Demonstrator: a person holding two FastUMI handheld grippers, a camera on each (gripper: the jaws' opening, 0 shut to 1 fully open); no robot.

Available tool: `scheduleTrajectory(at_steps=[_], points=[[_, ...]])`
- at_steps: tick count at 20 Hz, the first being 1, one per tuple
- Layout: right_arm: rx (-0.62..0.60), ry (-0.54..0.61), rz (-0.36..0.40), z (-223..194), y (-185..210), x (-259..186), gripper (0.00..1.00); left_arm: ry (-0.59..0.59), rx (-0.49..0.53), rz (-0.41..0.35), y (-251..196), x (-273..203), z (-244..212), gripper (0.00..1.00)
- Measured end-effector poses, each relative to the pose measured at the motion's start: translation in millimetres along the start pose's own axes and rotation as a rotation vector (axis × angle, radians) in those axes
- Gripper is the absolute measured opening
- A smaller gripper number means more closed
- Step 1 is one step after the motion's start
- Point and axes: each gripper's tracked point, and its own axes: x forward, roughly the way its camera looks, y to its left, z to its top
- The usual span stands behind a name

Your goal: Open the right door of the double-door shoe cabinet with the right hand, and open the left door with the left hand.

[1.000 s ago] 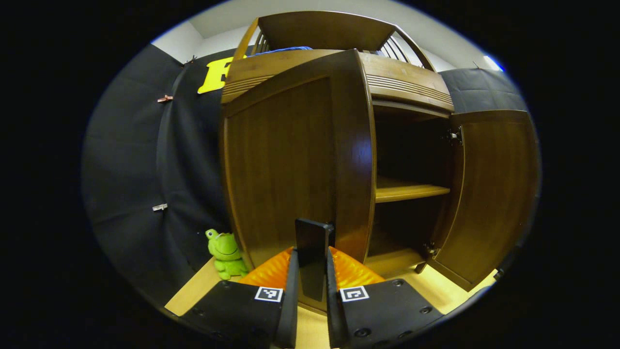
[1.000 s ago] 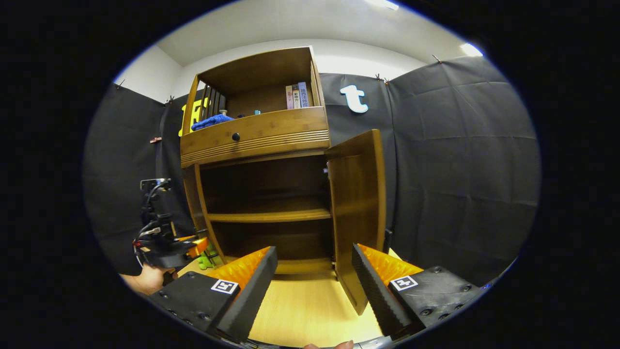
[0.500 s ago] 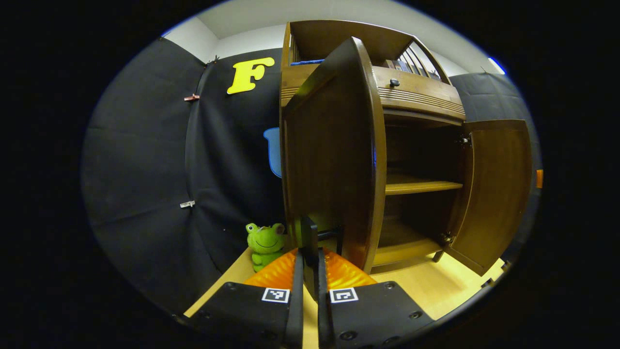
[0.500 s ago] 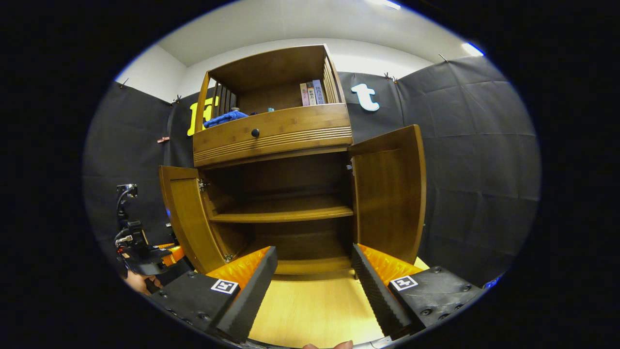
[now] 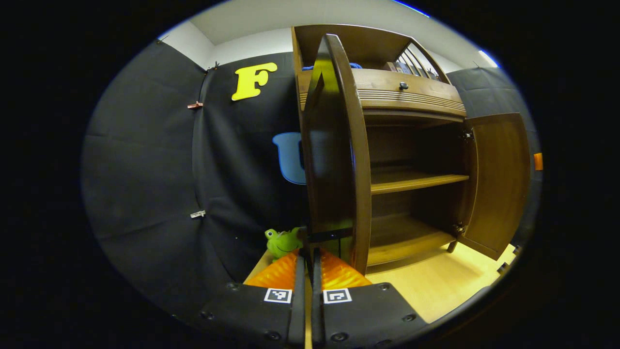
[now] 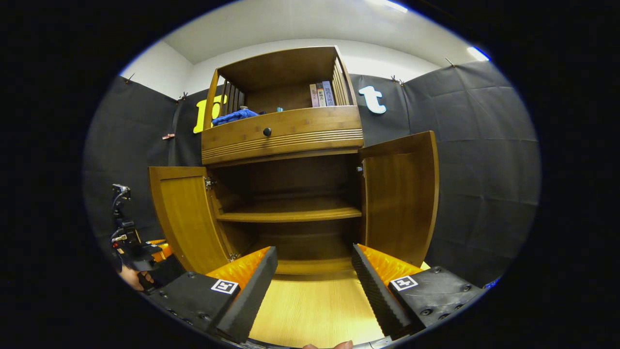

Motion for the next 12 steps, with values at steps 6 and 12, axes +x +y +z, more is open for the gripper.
scheduleTrajectory(at_steps=[6, 12], points=[[0.004, -0.003, -0.009, 1, 3, 1, 0.98, 0.001, -0.025, -0.024, 14, -7, -5, 0.13], [-0.019, -0.015, -0.017, 4, -1, 6, 1.00, -0.015, 0.056, 0.036, 20, -28, -10, 0.20]])
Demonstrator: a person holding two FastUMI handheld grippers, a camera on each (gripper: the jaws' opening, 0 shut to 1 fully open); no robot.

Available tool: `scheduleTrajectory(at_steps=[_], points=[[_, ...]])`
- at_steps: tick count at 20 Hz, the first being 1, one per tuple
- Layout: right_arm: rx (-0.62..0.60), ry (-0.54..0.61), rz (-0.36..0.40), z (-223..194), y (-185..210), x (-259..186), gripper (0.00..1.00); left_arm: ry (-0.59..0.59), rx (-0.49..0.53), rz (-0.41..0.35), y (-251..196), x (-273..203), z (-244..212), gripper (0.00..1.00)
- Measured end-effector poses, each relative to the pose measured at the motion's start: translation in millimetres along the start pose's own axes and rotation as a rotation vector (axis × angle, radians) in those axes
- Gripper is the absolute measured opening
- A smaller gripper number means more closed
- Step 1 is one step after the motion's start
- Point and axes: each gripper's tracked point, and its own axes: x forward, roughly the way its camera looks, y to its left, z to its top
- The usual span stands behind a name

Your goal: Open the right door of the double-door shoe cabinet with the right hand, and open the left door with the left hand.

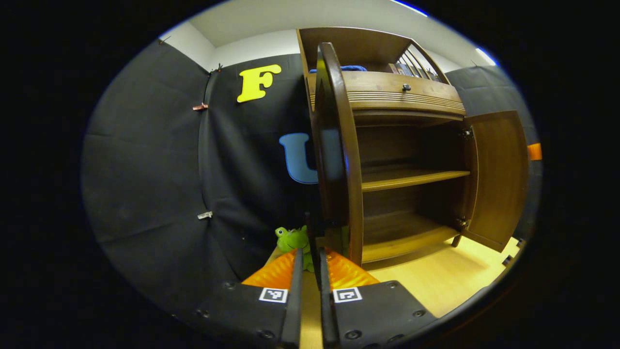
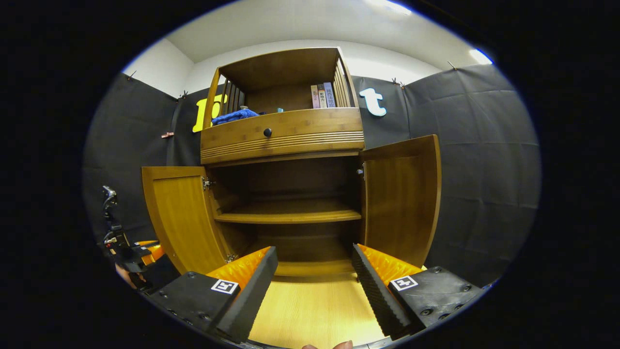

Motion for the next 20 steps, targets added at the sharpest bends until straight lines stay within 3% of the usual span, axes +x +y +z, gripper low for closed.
scheduleTrajectory(at_steps=[2, 5, 6, 8, 10, 13, 14, 19, 20], points=[[0.000, 0.011, 0.012, -2, 0, 4, 1.00, 0.001, 0.031, 0.030, 5, -14, -2, 0.43], [-0.006, 0.016, 0.042, -3, 0, 12, 0.98, -0.002, 0.004, 0.016, -8, -39, 6, 0.78], [-0.006, 0.012, 0.048, -3, -2, 15, 0.98, -0.007, -0.008, 0.026, -8, -46, 9, 0.87], [0.001, 0.009, 0.060, -2, -4, 21, 0.98, -0.007, -0.019, 0.038, -16, -60, 17, 0.96], [0.006, 0.005, 0.073, -2, -8, 23, 0.98, -0.017, -0.017, 0.038, -32, -69, 32, 1.00], [-0.009, -0.011, 0.097, 2, -10, 24, 0.98, -0.039, -0.030, 0.032, -63, -72, 58, 0.96], [-0.013, -0.011, 0.108, 2, -10, 23, 0.98, -0.052, -0.044, 0.020, -78, -74, 70, 1.00], [-0.006, -0.037, 0.128, 10, -16, 17, 1.00, -0.117, -0.083, -0.070, -160, -74, 113, 1.00], [-0.010, -0.038, 0.123, 9, -19, 18, 1.00, -0.130, -0.092, -0.086, -174, -73, 120, 0.96]])
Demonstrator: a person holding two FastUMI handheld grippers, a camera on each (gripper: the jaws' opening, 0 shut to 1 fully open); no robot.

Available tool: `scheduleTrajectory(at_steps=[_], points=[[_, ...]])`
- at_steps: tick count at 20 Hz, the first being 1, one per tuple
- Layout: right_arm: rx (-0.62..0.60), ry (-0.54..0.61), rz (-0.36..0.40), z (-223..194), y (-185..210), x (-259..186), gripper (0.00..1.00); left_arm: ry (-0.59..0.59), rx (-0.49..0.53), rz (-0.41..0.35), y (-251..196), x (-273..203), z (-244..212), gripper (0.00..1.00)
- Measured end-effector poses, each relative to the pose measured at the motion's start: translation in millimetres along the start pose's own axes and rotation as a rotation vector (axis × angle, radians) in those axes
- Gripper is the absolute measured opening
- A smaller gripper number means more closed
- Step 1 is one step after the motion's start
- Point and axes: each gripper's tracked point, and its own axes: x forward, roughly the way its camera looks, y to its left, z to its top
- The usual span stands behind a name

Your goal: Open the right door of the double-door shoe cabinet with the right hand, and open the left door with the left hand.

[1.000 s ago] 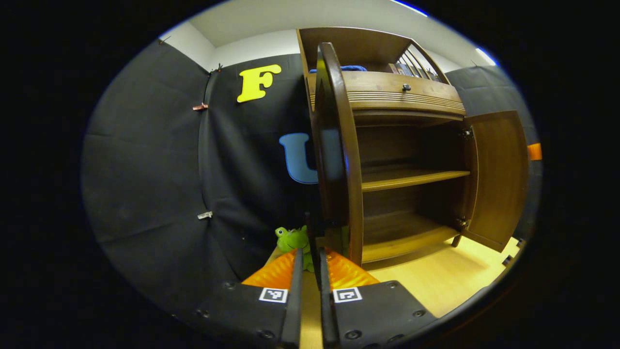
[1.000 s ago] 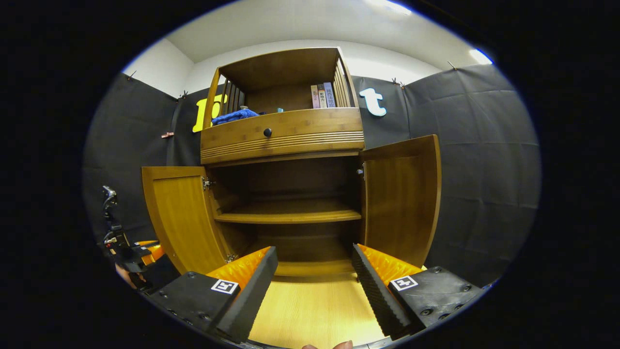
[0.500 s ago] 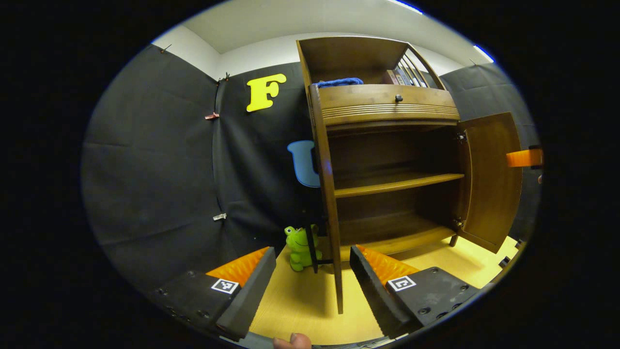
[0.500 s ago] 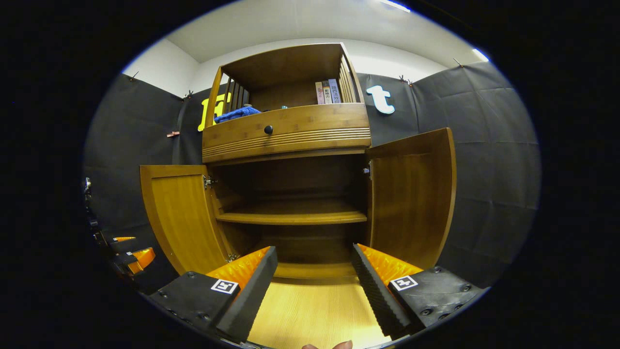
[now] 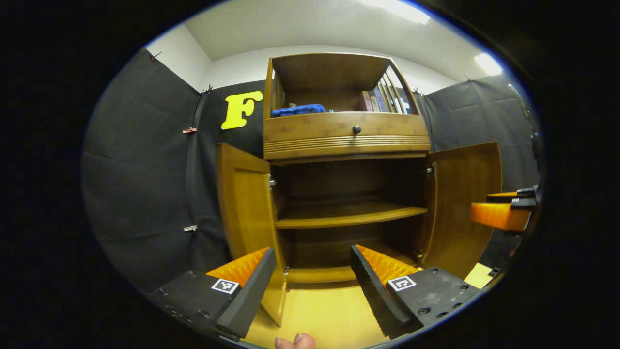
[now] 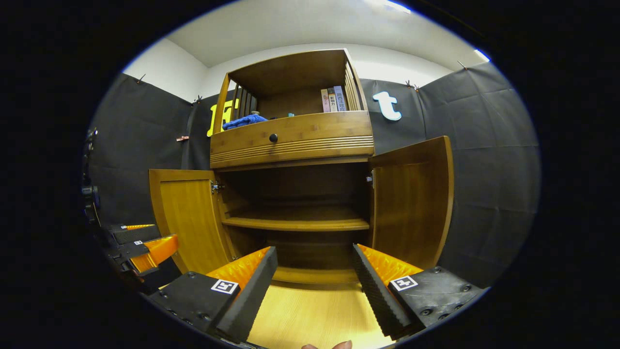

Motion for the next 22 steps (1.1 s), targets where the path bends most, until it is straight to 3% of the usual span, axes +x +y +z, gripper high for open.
scheduleTrajectory(at_steps=[1, 5, 7, 8, 13, 17, 18, 22], points=[[-0.005, 0.000, -0.010, 0, -6, 0, 0.98, -0.009, -0.007, -0.013, -13, 1, 5, 1.00], [-0.024, -0.025, -0.062, 5, -29, -1, 0.98, -0.044, -0.005, -0.025, -45, 7, 16, 0.96], [-0.047, -0.043, -0.083, 7, -36, 0, 0.98, -0.047, -0.005, -0.027, -53, 10, 19, 1.00], [-0.052, -0.044, -0.088, 7, -38, 0, 0.98, -0.050, -0.002, -0.024, -54, 12, 21, 0.96], [-0.051, -0.043, -0.044, 6, -28, 3, 0.98, -0.057, -0.025, -0.026, -63, 19, 26, 1.00], [-0.045, -0.039, -0.033, 4, -32, 6, 0.98, -0.045, 0.007, -0.014, -67, 24, 23, 0.92], [-0.049, -0.044, -0.037, 5, -35, 6, 0.98, -0.040, 0.009, -0.016, -69, 27, 22, 1.00], [-0.042, -0.042, -0.039, 4, -43, 11, 0.98, -0.032, 0.022, -0.024, -77, 32, 19, 1.00]])
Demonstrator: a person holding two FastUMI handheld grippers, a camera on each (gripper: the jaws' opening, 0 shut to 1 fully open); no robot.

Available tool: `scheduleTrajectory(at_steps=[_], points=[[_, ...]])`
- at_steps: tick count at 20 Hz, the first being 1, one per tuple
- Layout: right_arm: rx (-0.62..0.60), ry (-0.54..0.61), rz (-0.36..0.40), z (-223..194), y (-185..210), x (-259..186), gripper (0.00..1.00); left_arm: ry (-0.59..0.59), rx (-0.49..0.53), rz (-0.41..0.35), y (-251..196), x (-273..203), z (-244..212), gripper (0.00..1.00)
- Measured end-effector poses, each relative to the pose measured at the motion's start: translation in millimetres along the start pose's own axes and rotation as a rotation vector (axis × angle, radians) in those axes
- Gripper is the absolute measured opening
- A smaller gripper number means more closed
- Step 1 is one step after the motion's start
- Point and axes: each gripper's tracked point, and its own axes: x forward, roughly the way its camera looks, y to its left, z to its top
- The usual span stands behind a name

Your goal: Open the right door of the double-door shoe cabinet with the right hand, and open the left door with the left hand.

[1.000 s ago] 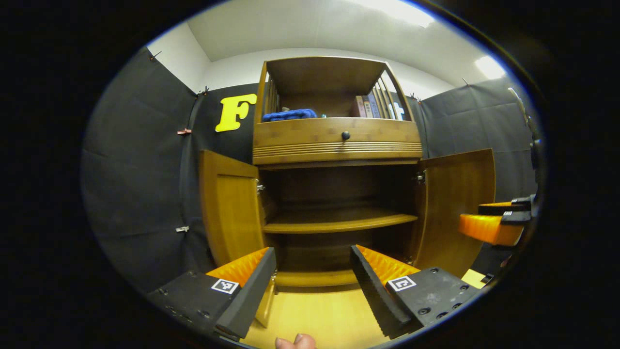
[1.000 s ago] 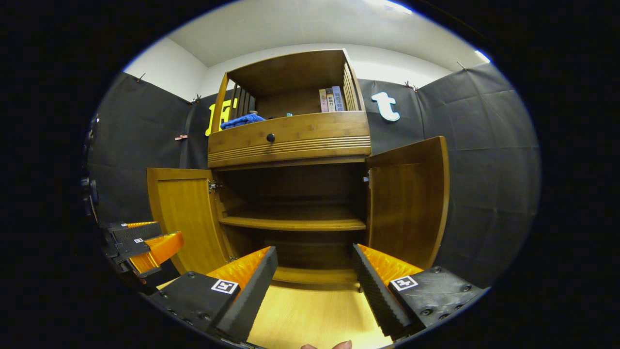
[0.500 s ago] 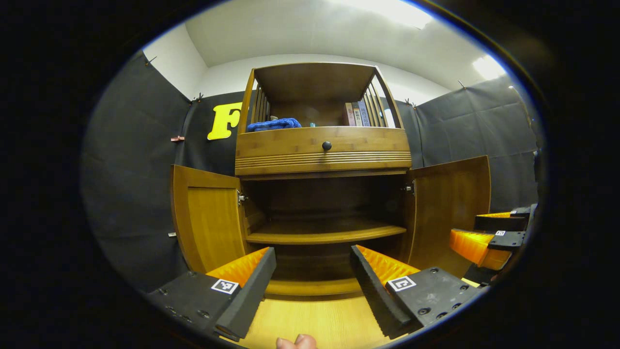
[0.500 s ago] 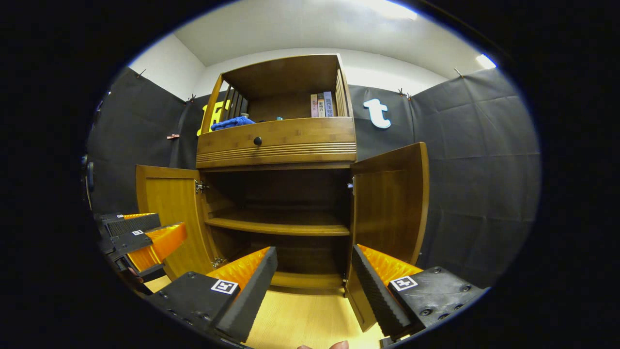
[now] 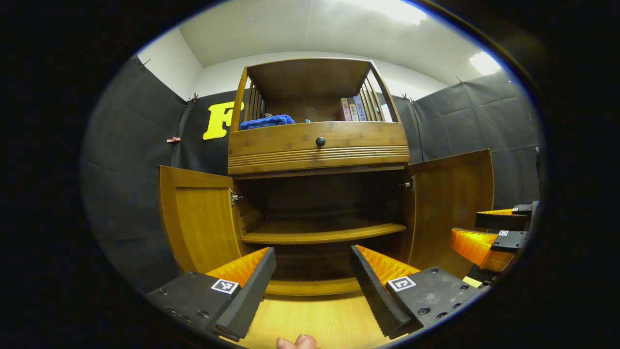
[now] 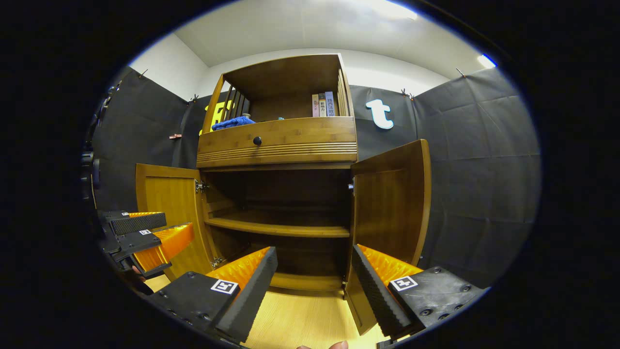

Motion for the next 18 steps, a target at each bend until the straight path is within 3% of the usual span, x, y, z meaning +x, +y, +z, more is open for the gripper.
scheduleTrajectory(at_steps=[5, 6, 7, 9, 10, 14, 17, 18], points=[[0.000, 0.006, 0.001, -2, -6, 2, 0.98, 0.011, 0.021, 0.000, -8, 5, -3, 1.00], [0.001, 0.005, 0.001, -3, -8, 3, 0.98, 0.010, 0.021, 0.000, -9, 6, -3, 0.96], [0.003, 0.007, 0.001, -3, -8, 3, 0.98, 0.011, 0.021, 0.000, -11, 7, -2, 1.00], [0.004, 0.009, 0.004, -3, -9, 3, 0.98, 0.021, 0.017, 0.000, -12, 9, -4, 0.96], [0.003, 0.008, 0.004, -2, -10, 3, 0.98, 0.019, 0.019, 0.004, -12, 9, -3, 1.00], [-0.006, 0.011, 0.002, -4, -11, 3, 0.98, 0.014, 0.025, 0.000, -14, 9, -4, 0.96], [-0.011, 0.010, 0.000, -4, -13, 2, 0.98, 0.025, 0.019, 0.002, -15, 10, -6, 1.00], [-0.016, 0.010, -0.003, -4, -13, 3, 0.98, 0.027, 0.020, -0.001, -16, 10, -6, 0.96]])
